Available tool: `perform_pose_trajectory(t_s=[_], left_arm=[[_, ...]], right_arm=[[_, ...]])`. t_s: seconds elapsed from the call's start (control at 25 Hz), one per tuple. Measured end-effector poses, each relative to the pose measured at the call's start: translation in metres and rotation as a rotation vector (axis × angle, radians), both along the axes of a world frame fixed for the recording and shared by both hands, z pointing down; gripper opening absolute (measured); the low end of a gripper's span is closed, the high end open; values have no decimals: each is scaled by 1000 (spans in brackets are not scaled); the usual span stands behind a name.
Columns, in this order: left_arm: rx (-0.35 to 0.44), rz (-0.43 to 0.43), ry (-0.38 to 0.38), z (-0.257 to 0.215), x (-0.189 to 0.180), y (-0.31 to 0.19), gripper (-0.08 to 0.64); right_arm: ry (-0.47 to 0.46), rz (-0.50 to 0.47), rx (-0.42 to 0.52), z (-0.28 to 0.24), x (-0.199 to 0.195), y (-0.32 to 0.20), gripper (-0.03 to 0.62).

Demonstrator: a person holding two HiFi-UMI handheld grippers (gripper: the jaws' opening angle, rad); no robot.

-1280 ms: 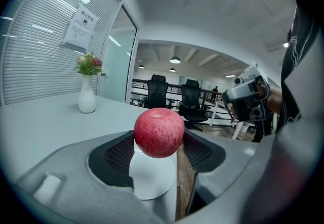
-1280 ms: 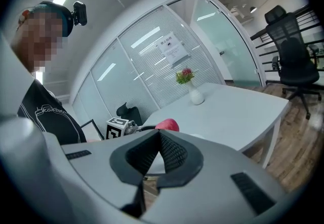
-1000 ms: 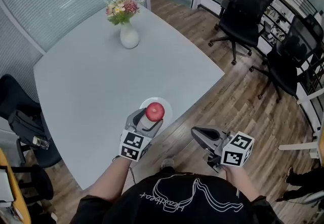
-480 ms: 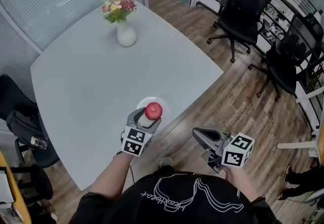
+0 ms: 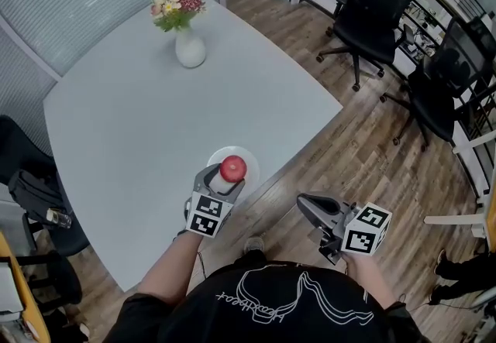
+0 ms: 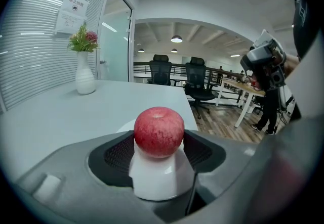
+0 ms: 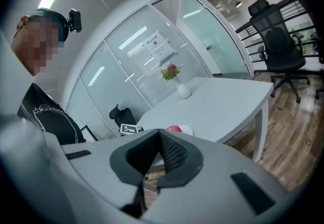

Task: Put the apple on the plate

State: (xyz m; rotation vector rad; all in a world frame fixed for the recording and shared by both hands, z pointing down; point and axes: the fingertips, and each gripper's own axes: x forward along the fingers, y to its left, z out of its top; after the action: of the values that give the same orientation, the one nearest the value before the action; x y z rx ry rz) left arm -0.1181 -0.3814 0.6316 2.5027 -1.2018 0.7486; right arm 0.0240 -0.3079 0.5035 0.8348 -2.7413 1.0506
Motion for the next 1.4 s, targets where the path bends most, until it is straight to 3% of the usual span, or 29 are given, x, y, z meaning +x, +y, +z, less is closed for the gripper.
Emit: perform_pose_trajectory(t_s=[0.32, 0.8, 1.0, 1.16, 1.28, 1.4], left_arm=[[19, 36, -34, 4, 1, 1, 310], [7, 30, 1, -4, -8, 6, 342], [5, -17, 78, -27, -18, 15, 341], [22, -74, 182, -64, -28, 25, 339], [26, -76, 280, -95, -28, 41, 337], [42, -53, 332, -126, -21, 60, 331]], right_arm=[[1, -1, 2, 1, -1, -4, 9], [16, -21, 14, -3, -9, 0, 9], [9, -38, 32, -9, -14, 4, 9], [6, -57, 54, -16, -19, 10, 9], [-4, -71, 73, -25, -23, 16, 9], [-23, -95, 96, -38, -26, 25, 9]])
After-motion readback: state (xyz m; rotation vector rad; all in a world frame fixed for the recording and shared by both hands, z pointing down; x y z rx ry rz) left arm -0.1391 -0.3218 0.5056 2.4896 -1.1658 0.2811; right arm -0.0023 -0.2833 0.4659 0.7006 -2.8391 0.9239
